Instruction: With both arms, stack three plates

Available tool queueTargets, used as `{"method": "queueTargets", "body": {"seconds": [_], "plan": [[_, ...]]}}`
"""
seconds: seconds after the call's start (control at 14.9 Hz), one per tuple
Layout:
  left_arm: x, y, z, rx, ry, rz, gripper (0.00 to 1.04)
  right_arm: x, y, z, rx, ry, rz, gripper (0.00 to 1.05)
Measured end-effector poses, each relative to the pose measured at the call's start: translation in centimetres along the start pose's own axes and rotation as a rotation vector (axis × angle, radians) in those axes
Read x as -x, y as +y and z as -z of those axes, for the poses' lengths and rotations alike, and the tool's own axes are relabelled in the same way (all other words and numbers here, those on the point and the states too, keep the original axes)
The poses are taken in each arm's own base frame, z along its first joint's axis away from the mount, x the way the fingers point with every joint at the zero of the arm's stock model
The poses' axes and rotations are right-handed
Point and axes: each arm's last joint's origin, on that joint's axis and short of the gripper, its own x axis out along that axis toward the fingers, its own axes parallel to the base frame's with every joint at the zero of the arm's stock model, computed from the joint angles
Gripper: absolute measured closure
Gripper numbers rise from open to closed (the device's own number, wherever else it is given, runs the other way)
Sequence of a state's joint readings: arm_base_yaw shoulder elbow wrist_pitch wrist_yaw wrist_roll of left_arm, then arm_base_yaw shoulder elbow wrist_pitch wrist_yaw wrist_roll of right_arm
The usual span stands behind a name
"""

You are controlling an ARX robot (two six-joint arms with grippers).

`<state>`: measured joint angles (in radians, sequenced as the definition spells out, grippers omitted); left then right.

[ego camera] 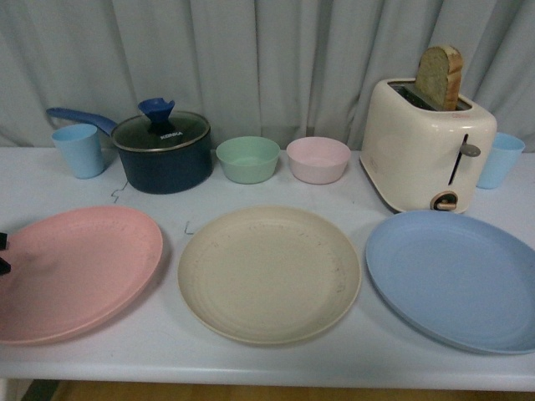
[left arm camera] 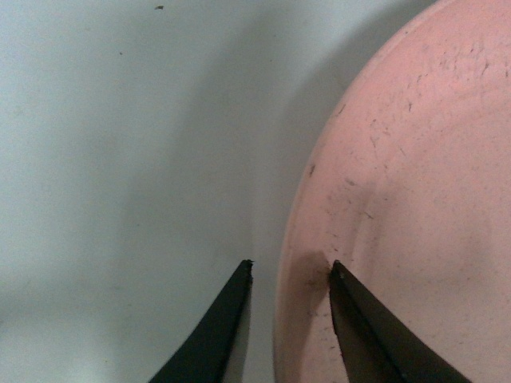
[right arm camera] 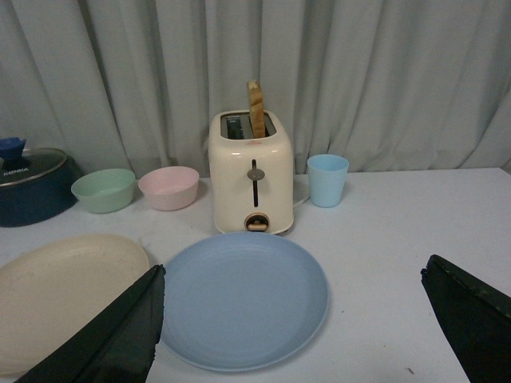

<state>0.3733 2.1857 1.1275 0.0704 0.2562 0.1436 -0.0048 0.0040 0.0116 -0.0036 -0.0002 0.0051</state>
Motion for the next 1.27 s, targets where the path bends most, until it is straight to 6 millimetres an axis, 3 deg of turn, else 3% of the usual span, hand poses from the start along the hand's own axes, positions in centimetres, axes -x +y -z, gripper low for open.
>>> {"method": "queueTargets", "body": {"seconds": [0.2,0.4,0.6,0.8,1.14,1.27], "plan": [[1.4,0.0,-0.3,0.044,-0.034,0.034,1.00,0.0,0.0,0.0,0.000,0.000,0.000,0.06],[4.9,-0.3,-1.7,0.074,-0.104,0.025,1.02,0.0,0.0,0.0,0.000,0.000,0.000,0.06],[9.7,-1.3,-2.2,0.075,-0.160,0.002,1.02,0.0,0.0,0.0,0.000,0.000,0.000,0.06],[13.8,-5.7,-3.9,0.047,-0.265,0.044,1.02,0.0,0.0,0.0,0.000,0.000,0.000,0.06],[12.5,-16.3,-3.0,-0.040,-0.232,0.196,1.02,0.0,0.0,0.0,0.000,0.000,0.000,0.06],[9.7,-18.6,-1.7,-0.038,-0.163,0.195,1.02,0.0,0.0,0.0,0.000,0.000,0.000,0.06]]}}
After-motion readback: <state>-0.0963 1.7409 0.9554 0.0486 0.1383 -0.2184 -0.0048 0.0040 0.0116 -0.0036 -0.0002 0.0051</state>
